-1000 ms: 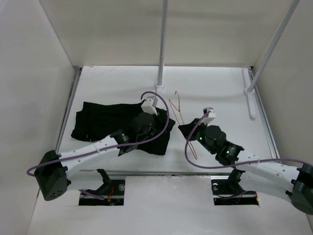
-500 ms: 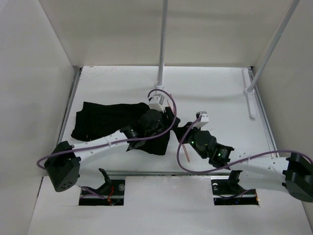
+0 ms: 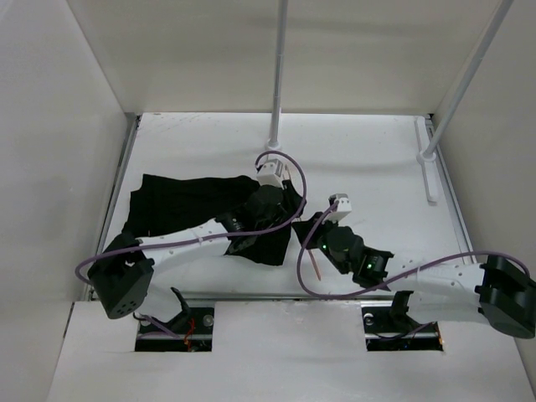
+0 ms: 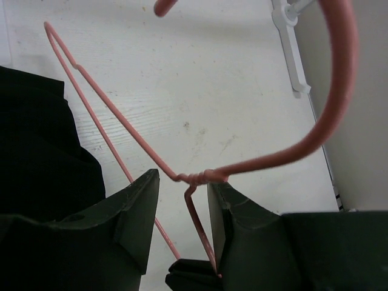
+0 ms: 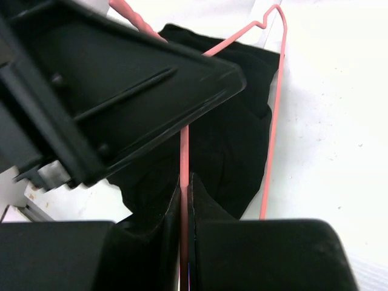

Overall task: Place the trousers on the hanger
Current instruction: Place trousers on hanger

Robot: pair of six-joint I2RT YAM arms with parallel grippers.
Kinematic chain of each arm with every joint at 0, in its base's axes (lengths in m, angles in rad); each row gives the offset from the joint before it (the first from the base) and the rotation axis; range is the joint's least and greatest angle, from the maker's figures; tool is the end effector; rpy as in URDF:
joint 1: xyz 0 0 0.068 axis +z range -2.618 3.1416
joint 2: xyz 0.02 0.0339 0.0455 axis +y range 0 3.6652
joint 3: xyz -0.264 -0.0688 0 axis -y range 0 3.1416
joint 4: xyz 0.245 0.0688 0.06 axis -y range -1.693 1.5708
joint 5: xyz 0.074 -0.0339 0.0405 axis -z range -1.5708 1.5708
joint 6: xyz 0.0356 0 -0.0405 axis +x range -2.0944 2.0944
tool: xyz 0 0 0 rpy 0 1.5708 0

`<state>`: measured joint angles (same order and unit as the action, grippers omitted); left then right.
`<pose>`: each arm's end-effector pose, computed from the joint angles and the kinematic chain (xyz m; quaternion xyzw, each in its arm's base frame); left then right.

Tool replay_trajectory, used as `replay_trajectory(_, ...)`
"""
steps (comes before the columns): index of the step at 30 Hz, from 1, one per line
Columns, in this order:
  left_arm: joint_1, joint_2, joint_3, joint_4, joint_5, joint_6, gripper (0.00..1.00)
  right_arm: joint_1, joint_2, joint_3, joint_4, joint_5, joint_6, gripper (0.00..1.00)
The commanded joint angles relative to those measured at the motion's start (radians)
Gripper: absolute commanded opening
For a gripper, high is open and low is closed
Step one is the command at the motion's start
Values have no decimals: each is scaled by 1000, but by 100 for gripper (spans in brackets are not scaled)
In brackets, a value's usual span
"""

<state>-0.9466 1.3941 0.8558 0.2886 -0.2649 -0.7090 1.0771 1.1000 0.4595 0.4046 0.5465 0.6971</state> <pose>0.1944 -0.2540 0.2725 0.0123 0.7868 -0.3773 0.4882 0.1272 0.1974 0.2261 0.0212 0.7742 0.3282 0.5408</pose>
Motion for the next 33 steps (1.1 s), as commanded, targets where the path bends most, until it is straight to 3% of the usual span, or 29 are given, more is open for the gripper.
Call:
replay_trajectory(1,4,16,42,63,-28,8,34,22,21,50,94,18,7,7)
replay_trajectory(7,4,10,32,75,-48,11,12,33,34,48,115,24,13,7)
replay_trajectory(9,4,-9,26,75,-57,16,9,33,20,41,115,27,15,10)
replay_trajectory(13,7,-38,15,66,-69,36,6,33,-15,19,115,18,33,26)
replay_trajectory(17,10,-64,-4,55,-62,45,5,33,-89,-11,99,9,33,53)
replay_trajectory(19,10,-76,-18,40,-54,45,5,33,-155,-36,68,4,41,56)
replay_trajectory(23,3,-109,-57,32,-50,34,5,2,-287,-55,-82,-28,97,51)
replay_trajectory(29,-14,-133,-96,38,-60,14,5,-142,-298,-4,-220,-194,99,21)
replay_trajectory(33,-2,-184,-119,32,-80,13,5,-199,-322,-16,-274,-195,101,21)
